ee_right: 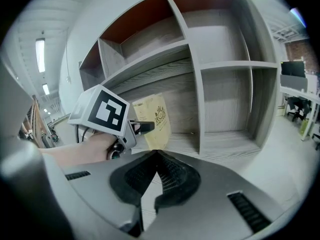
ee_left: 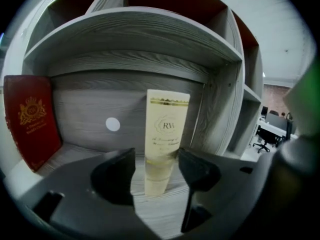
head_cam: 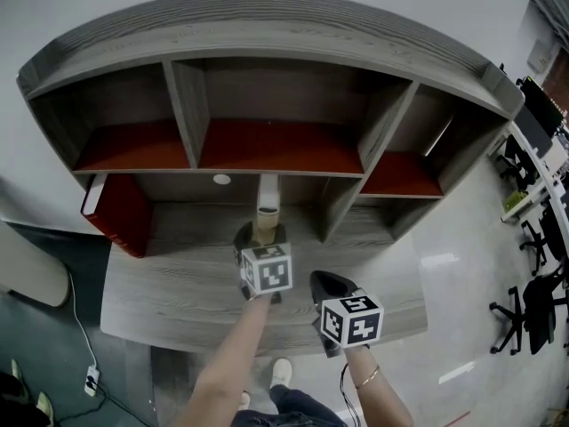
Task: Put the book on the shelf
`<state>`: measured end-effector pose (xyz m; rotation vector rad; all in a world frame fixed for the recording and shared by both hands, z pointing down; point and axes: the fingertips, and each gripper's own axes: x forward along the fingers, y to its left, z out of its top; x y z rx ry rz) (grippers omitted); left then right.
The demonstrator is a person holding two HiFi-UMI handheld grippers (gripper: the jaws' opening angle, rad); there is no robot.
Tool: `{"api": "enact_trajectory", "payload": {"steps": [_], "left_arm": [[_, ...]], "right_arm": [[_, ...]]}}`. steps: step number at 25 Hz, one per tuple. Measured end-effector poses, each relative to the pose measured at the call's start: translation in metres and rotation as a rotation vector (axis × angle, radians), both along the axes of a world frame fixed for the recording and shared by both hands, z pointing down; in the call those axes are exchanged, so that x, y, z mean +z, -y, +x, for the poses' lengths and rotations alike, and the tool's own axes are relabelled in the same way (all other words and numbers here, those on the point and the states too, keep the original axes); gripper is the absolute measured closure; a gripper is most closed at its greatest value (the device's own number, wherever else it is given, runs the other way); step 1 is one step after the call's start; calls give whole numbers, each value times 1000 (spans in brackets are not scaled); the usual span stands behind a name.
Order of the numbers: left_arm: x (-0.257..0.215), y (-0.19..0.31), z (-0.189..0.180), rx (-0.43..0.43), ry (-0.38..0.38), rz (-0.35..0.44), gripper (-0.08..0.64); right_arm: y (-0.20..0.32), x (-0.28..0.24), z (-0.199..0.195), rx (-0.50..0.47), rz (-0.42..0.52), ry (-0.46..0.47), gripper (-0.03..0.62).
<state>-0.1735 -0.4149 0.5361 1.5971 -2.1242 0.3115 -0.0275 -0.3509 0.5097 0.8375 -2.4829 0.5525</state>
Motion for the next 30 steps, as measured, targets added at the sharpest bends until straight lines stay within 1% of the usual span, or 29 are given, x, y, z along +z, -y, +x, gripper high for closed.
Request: {"api": "enact_trajectory", "payload": {"steps": [3,6,8,13,16,17,20,24,27,30], "left_arm": [[0,-10,4,21,0,3,308],[0,-19,7,36,-17,16,308],[2,-26,10,50,-34,9,308],[-11,-45,21,136,-58,16,319],[-16,-55,25,178,-92,33,356],[-18,-59,26,188,-96,38,381],[-26,-73,25,208,-81,52,454],[-36,-94,22,229,-80,69,525],[-42,-113,21,261,-81,79,546],[-48,-132,22,299,-79,88,546]], "right_arm": [[-5,-3,-2,3,5,3,583],[-11,-6,-3,5,12,7,583],[-15,-8,-4,7,18,10,583],[-26,-14,-7,13,33,21,583],[-34,-18,-11,15,40,36,583],[-38,-19,-12,16,40,42,583],[-48,-23,-17,16,47,56,583],[-60,-33,-22,18,74,81,583],[-69,-40,-24,24,94,98,583],[-79,-43,-24,37,106,111,583]]}}
